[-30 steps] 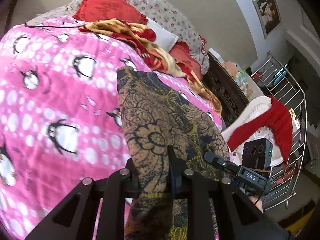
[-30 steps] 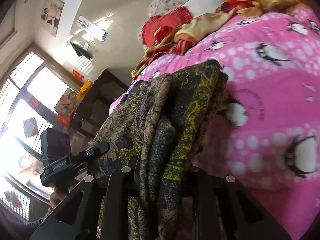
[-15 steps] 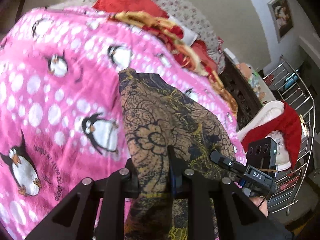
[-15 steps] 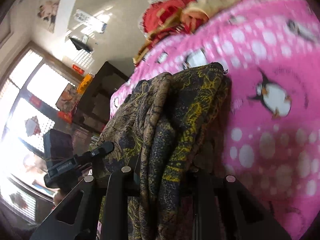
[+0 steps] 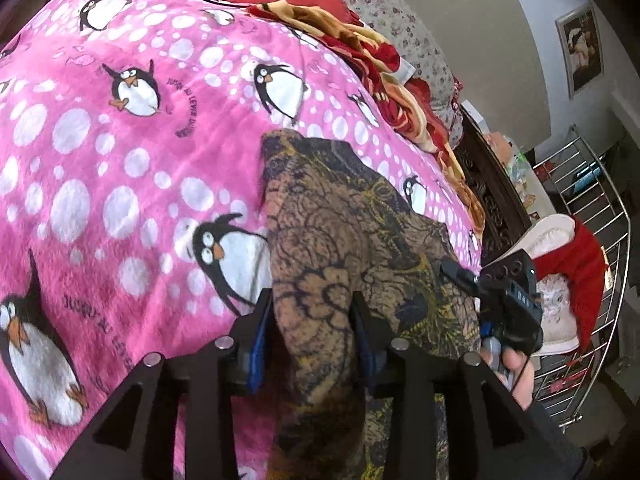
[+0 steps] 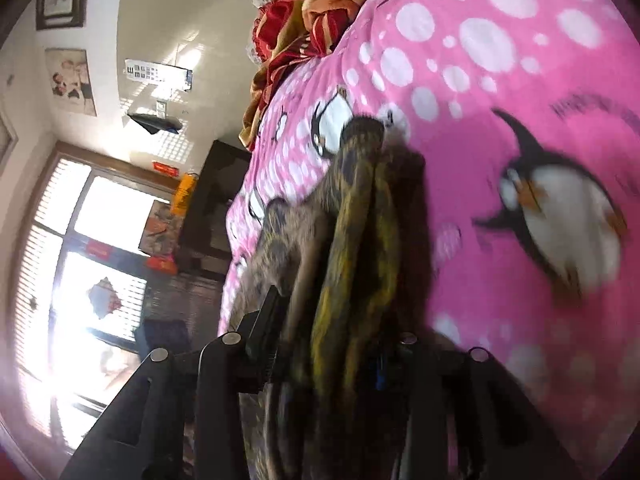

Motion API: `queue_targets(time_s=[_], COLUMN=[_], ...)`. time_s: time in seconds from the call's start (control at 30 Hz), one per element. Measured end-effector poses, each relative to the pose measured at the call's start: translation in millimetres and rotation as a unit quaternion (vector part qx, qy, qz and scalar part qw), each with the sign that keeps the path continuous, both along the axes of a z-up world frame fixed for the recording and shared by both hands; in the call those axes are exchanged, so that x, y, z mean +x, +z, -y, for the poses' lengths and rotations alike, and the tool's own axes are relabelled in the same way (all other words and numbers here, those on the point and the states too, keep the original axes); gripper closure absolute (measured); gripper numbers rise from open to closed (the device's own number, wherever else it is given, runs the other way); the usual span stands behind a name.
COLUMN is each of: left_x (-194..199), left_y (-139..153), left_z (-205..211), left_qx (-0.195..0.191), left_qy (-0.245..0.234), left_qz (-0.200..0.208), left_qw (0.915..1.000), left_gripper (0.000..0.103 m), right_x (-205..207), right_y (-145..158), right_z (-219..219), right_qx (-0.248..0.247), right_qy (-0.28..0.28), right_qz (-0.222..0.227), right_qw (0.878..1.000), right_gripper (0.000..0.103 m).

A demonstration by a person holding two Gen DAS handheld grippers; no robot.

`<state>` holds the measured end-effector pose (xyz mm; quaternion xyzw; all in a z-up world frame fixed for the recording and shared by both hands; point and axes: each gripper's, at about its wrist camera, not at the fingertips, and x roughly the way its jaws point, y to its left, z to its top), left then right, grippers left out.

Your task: Fold small clothes

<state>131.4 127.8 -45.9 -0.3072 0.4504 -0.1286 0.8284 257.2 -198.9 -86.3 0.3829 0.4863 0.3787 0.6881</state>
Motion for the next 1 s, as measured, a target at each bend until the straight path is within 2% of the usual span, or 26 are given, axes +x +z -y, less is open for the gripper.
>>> queue_targets(time_s=[0.13,0.17,0.23,0.33,0.4,0.47,0.63,0.73,0.83,0.93,0.97,1.0], left_x=[21.4,32.4,44.1,55.1,56.0,56.0,51.5,47.7,49.2,49.9,49.6,49.3], left_y=[1.3,2.4,7.0,20.4,25.4,29.5,43.5,58.3,69.5,74.5,74.7,74.5], left_z=[-3.0,-4.2,-3.8,-0.7,0.2,-2.5,-18.9,-21.1,3.1,29.3,36.6,43.6], left_qx=[-0.007,-0.011,-0.009,0.001,0.009,0.012,0.02,0.056,0.075,0.117,0.127,0.139], left_qy=[0.001,-0.002,-0.006,-0.018,-0.017,-0.009,0.03,0.064,0.06,0.099,0.11,0.116], left_qz=[-0.004,-0.008,-0.008,0.008,0.016,0.022,0.036,0.044,0.059,0.067,0.072,0.077], left_qw=[1.0,0.9999,0.9999,0.9998,0.9997,0.9996,0.9987,0.9954,0.9937,0.9859,0.9833,0.9804], left_gripper=[0.063,0.064,0.063,0.063,0.063,0.063,0.061,0.058,0.057,0.055,0.051,0.051], right_x=[21.4,24.8,28.7,29.5,25.7,28.4,23.3,9.2,-13.4,-41.9,-51.6,-58.2], right_y=[-1.1,3.8,21.6,51.3,63.2,68.7,86.9,105.5,125.8,128.8,125.7,122.0], right_z=[4.4,3.8,1.3,1.6,-0.4,-2.0,28.1,41.5,22.5,-24.5,-43.9,-63.1], right_qx=[0.015,0.016,-0.003,0.025,0.009,-0.027,-0.094,-0.147,-0.228,-0.294,-0.32,-0.345], right_qy=[-0.012,-0.012,-0.005,0.018,0.031,0.029,-0.065,-0.119,-0.153,-0.181,-0.187,-0.183], right_qz=[-0.013,-0.004,0.036,0.087,0.11,0.114,0.134,0.145,0.172,0.179,0.178,0.179], right_qw=[1.0,1.0,0.999,0.996,0.993,0.993,0.984,0.971,0.946,0.921,0.912,0.903], right_gripper=[0.066,0.066,0.067,0.068,0.068,0.068,0.068,0.068,0.068,0.068,0.069,0.074])
